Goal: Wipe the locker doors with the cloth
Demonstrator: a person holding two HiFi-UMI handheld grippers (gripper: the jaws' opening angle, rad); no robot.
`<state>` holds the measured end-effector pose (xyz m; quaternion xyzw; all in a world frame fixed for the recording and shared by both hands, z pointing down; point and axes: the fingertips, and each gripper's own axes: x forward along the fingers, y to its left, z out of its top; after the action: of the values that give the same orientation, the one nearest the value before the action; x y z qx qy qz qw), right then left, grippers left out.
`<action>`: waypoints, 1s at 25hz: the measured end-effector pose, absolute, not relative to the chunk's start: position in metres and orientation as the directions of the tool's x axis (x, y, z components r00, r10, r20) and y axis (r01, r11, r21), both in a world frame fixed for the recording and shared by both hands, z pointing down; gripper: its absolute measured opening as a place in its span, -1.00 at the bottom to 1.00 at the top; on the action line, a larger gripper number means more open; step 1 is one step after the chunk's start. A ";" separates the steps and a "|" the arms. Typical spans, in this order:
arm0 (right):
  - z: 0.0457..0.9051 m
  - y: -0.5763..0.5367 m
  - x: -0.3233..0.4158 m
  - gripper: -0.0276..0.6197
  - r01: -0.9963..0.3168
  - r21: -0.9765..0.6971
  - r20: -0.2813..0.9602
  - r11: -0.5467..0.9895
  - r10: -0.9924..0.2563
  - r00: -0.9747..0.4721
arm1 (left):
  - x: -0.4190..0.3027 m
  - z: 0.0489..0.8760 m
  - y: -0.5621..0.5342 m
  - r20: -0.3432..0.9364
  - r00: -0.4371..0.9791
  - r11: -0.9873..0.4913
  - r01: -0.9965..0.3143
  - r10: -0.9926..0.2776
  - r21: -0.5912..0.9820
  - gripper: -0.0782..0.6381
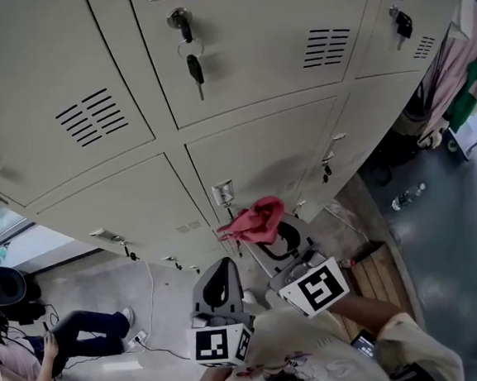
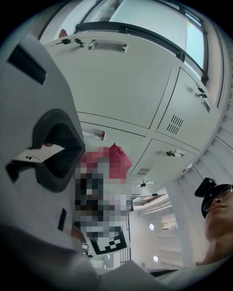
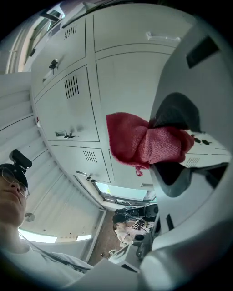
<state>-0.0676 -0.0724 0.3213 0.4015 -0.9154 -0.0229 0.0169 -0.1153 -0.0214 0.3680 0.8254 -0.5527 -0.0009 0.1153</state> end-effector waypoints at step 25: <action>0.262 -0.133 -0.138 -0.43 -0.557 -0.064 0.030 0.828 -0.556 -0.831 | -0.141 0.349 -0.061 0.082 0.254 -0.235 -0.953 -0.964 0.193 -0.76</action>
<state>-0.1375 -0.1334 0.2619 0.2909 -0.9561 0.0350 0.0051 -0.1406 -0.0614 0.3488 0.7854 -0.6100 -0.0269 0.1020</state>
